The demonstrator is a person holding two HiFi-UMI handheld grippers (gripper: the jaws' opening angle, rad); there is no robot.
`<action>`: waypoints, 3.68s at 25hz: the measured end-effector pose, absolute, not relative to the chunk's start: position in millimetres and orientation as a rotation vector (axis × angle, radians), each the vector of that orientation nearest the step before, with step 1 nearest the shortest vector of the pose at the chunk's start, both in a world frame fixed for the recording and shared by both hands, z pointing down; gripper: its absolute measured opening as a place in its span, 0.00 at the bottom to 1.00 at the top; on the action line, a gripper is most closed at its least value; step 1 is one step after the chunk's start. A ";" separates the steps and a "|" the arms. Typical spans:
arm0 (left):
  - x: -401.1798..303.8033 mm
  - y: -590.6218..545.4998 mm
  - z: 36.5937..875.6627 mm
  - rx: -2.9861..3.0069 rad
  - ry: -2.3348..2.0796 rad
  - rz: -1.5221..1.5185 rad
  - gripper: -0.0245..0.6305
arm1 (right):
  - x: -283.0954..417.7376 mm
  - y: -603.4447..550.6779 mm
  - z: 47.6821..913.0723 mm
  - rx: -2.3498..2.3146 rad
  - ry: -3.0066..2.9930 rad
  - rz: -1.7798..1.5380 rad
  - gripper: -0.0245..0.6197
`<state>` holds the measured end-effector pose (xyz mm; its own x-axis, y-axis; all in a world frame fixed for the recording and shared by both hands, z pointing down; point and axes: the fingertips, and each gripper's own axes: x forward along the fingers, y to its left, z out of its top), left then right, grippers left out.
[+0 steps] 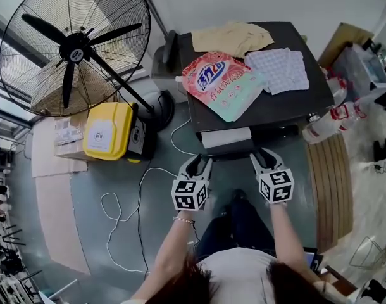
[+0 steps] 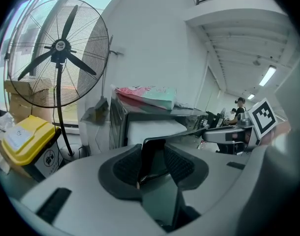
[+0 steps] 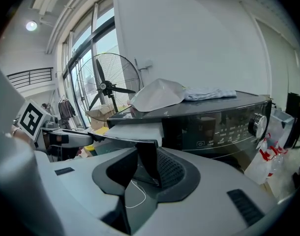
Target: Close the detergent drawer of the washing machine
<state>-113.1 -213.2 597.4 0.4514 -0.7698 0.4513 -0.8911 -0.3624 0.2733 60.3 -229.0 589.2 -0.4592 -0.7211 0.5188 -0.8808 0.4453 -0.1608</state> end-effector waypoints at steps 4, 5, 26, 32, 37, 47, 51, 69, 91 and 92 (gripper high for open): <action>-114.9 -219.3 596.8 2.205 -1.414 0.337 0.27 | 58.8 -235.8 588.7 1.350 -2.340 0.592 0.26; -115.2 -220.3 597.1 2.198 -1.420 0.339 0.27 | 58.5 -237.1 588.8 1.348 -2.343 0.594 0.26; -120.7 -241.2 595.7 2.114 -1.501 0.326 0.28 | 53.9 -260.3 589.5 1.298 -2.407 0.660 0.28; -121.0 -242.1 595.6 2.110 -1.519 0.323 0.28 | 53.5 -261.4 589.6 1.305 -2.425 0.663 0.28; -124.6 -254.2 593.5 2.074 -1.554 0.320 0.27 | 51.9 -273.8 587.4 1.336 -2.425 0.682 0.28; -128.4 -274.1 593.2 2.068 -1.564 0.340 0.27 | 47.9 -293.2 587.7 1.378 -2.397 0.691 0.28; -129.4 -276.9 593.4 2.058 -1.573 0.338 0.29 | 48.8 -295.3 587.3 1.423 -2.376 0.704 0.29; -134.7 -281.6 595.5 2.032 -1.574 0.303 0.36 | 55.2 -300.4 591.3 1.496 -2.354 0.748 0.38; -136.6 -295.3 596.1 2.011 -1.615 0.311 0.35 | 61.8 -306.6 594.7 1.659 -2.236 0.755 0.35; -136.8 -295.2 596.0 2.008 -1.615 0.302 0.35 | 61.7 -306.8 594.4 1.665 -2.236 0.753 0.35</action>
